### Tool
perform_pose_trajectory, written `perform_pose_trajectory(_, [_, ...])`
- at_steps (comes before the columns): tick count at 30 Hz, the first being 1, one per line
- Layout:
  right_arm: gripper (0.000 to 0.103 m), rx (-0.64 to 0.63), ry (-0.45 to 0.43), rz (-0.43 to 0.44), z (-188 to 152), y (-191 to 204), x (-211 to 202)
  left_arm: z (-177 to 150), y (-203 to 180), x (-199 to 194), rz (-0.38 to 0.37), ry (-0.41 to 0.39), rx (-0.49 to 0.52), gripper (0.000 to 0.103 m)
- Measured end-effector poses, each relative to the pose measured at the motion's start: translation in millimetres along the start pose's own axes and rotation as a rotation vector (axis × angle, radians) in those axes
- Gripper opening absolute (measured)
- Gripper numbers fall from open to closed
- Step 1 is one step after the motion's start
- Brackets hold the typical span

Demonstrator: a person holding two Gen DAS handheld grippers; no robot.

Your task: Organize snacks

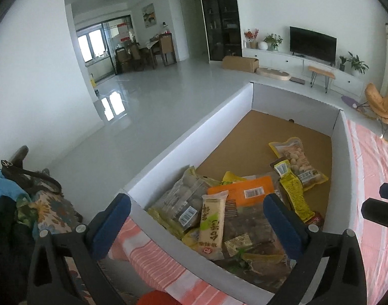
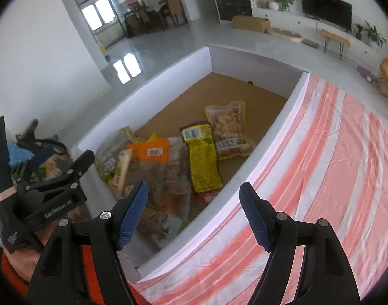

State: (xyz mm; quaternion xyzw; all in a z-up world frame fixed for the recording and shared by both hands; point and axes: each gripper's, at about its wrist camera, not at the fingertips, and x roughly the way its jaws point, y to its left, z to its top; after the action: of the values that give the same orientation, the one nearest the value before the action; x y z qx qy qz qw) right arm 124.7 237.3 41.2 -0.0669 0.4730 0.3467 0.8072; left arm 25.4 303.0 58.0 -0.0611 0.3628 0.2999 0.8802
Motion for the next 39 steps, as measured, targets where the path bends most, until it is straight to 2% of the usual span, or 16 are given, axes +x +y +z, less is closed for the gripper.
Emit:
perform_pose_trajectory(6, [0.078, -0.053, 0.001, -0.057, 1.9, 6.2, -0.7, 1.4, 1.1, -0.2, -0.046, 0.016, -0.014, 0.103])
perform_pose_trajectory(15, [0.078, -0.073, 0.019, -0.079, -1.1, 8.9, 5.0, 0.2, 0.7, 4.8, -0.091, 0.055, -0.024, 0.103])
perform_pose_trajectory(29, [0.078, -0.097, 0.013, -0.122, 0.5, 15.2, -0.4, 2.6, 0.9, -3.3, -0.096, 0.044, -0.033, 0.103])
perform_pose_trajectory(39, [0.078, -0.114, -0.007, -0.156, 3.8, 19.9, -4.0, 8.6, 6.5, -21.5, -0.112, -0.012, -0.043, 0.103])
